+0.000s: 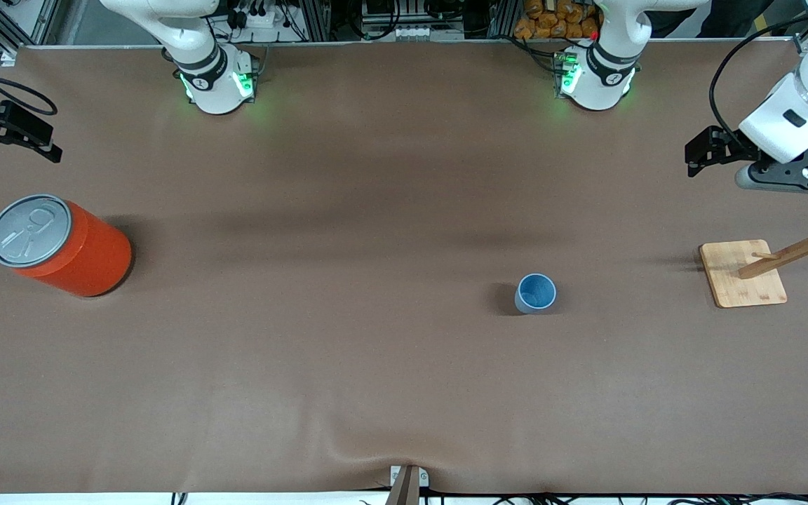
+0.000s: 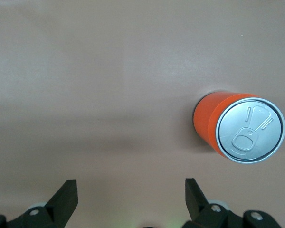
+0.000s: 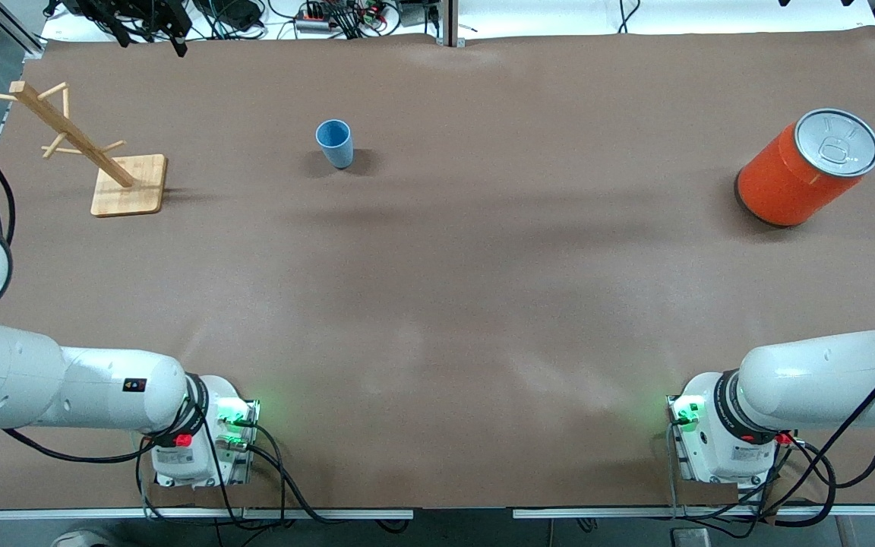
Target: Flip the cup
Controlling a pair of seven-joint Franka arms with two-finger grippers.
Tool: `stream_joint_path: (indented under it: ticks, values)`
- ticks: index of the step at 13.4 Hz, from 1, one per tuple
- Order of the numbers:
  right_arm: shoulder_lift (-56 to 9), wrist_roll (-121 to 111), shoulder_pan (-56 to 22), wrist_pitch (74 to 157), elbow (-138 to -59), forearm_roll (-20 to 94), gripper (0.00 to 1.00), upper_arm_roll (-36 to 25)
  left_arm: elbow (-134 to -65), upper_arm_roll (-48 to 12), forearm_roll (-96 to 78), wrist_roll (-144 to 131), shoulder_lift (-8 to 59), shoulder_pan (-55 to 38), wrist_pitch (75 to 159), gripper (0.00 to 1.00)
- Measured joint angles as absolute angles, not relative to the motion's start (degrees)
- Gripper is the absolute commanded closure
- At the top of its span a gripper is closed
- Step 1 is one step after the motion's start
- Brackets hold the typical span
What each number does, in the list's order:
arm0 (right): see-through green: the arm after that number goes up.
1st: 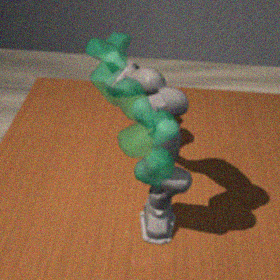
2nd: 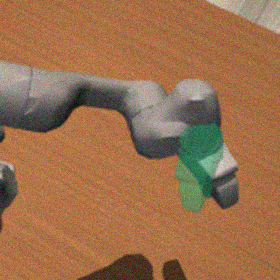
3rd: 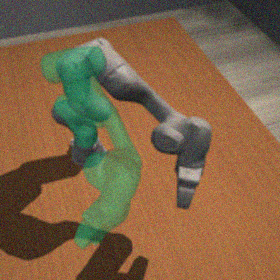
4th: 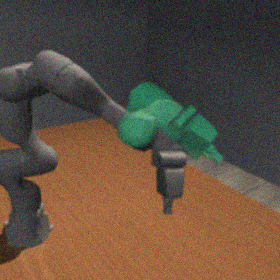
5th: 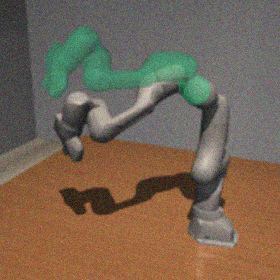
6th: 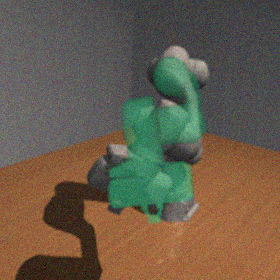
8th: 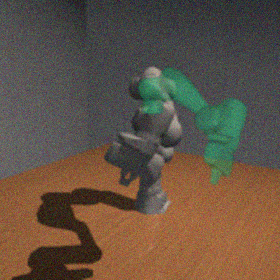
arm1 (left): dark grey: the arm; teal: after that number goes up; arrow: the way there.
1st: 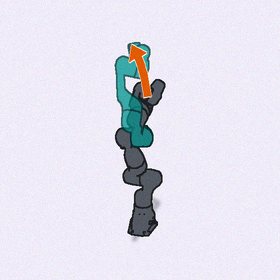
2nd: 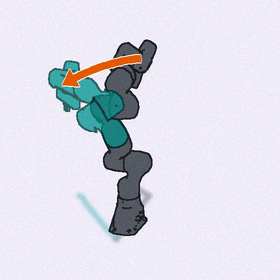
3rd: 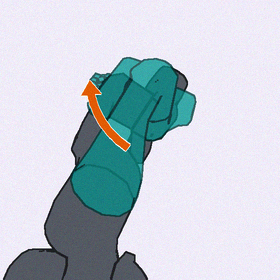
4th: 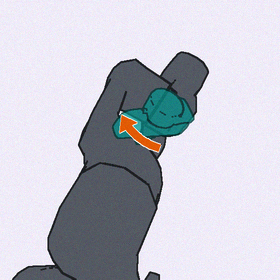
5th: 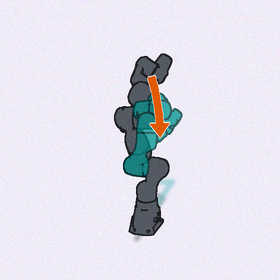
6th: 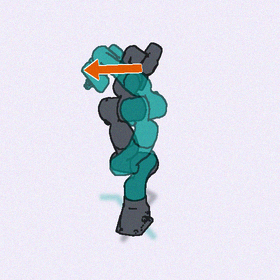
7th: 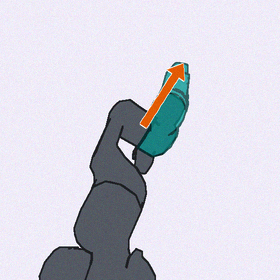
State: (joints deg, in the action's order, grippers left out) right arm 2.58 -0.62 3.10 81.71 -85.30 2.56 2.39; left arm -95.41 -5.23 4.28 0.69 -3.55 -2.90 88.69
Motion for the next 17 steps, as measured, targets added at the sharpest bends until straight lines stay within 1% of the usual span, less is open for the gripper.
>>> stream_joint_path:
  ticks: [8, 17]
  values:
    - [2.6, -0.6, 3.1, 81.6, -85.3, 2.6, 0.0, 2.4, -91.7, -5.5, 0.6, -6.9, -4.2, -2.7, 88.5, 0.0]
    - [2.5, -0.6, 3.1, 81.6, -85.3, 2.6, 0.0, 2.4, -91.5, -5.2, -3.0, -6.9, -4.2, -2.2, 88.4, 0.0]
